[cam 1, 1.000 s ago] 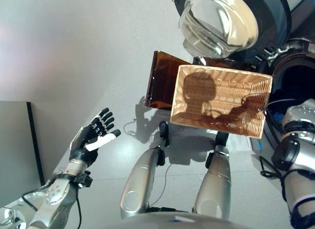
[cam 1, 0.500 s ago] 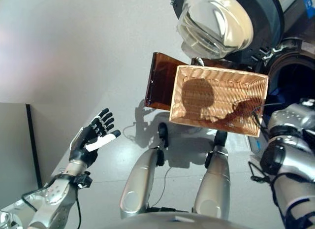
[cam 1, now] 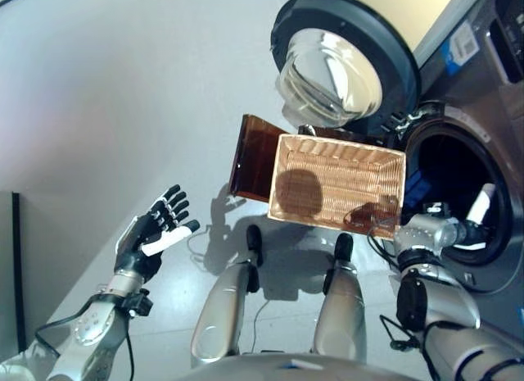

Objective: Pick up the clothes and place them into the washing machine

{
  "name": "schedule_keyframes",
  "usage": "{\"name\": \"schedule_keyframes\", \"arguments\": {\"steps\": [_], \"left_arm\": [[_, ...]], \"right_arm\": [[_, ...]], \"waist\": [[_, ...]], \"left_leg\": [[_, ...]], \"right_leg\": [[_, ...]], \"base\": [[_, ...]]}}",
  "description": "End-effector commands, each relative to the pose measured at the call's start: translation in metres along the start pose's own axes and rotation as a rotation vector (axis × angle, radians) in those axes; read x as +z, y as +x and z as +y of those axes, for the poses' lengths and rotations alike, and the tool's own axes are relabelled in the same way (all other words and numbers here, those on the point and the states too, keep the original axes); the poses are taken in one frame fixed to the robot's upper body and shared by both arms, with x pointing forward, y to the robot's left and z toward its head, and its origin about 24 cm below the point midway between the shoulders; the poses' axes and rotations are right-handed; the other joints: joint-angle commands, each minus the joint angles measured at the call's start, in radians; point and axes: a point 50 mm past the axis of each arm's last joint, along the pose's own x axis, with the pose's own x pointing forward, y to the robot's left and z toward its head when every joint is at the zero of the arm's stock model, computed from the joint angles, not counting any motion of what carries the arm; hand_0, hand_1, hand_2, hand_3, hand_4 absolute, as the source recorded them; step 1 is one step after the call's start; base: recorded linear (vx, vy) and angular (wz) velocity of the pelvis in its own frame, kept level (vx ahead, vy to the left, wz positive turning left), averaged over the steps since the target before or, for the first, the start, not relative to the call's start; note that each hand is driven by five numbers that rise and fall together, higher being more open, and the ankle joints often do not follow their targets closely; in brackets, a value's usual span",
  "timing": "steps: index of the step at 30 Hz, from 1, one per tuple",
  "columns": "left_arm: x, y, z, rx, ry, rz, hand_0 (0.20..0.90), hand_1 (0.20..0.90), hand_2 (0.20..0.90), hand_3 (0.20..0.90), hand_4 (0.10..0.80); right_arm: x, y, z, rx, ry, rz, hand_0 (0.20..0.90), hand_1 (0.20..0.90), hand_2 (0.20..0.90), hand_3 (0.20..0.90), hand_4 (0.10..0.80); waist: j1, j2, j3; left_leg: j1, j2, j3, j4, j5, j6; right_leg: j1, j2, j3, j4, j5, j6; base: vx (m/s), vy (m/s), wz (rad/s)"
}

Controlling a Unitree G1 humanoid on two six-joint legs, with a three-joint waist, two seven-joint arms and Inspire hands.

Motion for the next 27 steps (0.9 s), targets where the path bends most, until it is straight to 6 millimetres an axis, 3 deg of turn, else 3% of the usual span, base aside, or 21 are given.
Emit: {"name": "schedule_keyframes", "arguments": {"steps": [1, 9, 13, 20, 22, 27], "left_arm": [[0.027, -0.007, 0.011, 0.049, 0.028, -0.172, 0.9, 0.9, 0.9, 0.9, 0.8], [0.024, -0.009, 0.017, 0.104, 0.029, -0.185, 0.9, 0.9, 0.9, 0.9, 0.8], [0.019, -0.009, 0.019, 0.124, 0.032, -0.179, 0.9, 0.9, 0.9, 0.9, 0.8], [0.011, -0.007, 0.019, 0.163, 0.02, -0.175, 0.9, 0.9, 0.9, 0.9, 0.8], [0.007, -0.005, 0.019, 0.159, 0.049, -0.162, 0.9, 0.9, 0.9, 0.9, 0.8], [-0.002, -0.007, 0.021, 0.174, 0.074, -0.129, 0.9, 0.9, 0.9, 0.9, 0.8]], "right_arm": [[0.008, -0.002, 0.005, 0.147, -0.076, -0.064, 0.9, 0.9, 0.9, 0.9, 0.8], [-0.02, -0.019, -0.036, 0.163, -0.164, 0.053, 0.9, 0.9, 0.9, 0.9, 0.8], [-0.031, -0.026, -0.052, 0.204, -0.287, 0.108, 0.9, 0.9, 0.9, 0.9, 0.8], [-0.047, -0.041, -0.057, 0.347, -0.497, 0.171, 0.9, 0.9, 0.9, 0.9, 0.8], [-0.047, -0.045, -0.057, 0.472, -0.629, 0.169, 0.9, 0.9, 0.9, 0.9, 0.8], [-0.041, -0.042, -0.071, 0.531, -0.791, 0.16, 0.9, 0.9, 0.9, 0.9, 0.8]], "waist": [[-0.006, -0.029, -0.047], [-0.008, -0.072, -0.082], [-0.007, -0.095, -0.098], [-0.002, -0.125, -0.119], [-0.002, -0.142, -0.135], [-0.004, -0.151, -0.16]], "left_leg": [[0.027, 0.086, -0.06, -0.054, 0.022, -0.129], [0.096, 0.093, -0.05, -0.086, 0.023, -0.128], [0.141, 0.101, -0.048, -0.108, 0.024, -0.13], [0.228, 0.112, -0.033, -0.139, 0.015, -0.127], [0.258, 0.122, -0.029, -0.149, 0.012, -0.13], [0.307, 0.128, -0.026, -0.174, 0.013, -0.131]], "right_leg": [[0.036, -0.051, 0.015, -0.06, 0.09, 0.044], [0.139, -0.047, -0.016, -0.145, 0.112, 0.048], [0.189, -0.038, -0.032, -0.179, 0.119, 0.049], [0.26, -0.023, -0.048, -0.22, 0.13, 0.05], [0.287, -0.018, -0.053, -0.232, 0.13, 0.052], [0.328, -0.011, -0.064, -0.243, 0.127, 0.054]], "base": [[0.062, -0.014, -0.03], [0.079, -0.014, -0.03], [0.104, -0.026, -0.03], [0.108, -0.017, -0.08], [0.123, -0.022, -0.12], [0.106, -0.011, -0.06]]}}
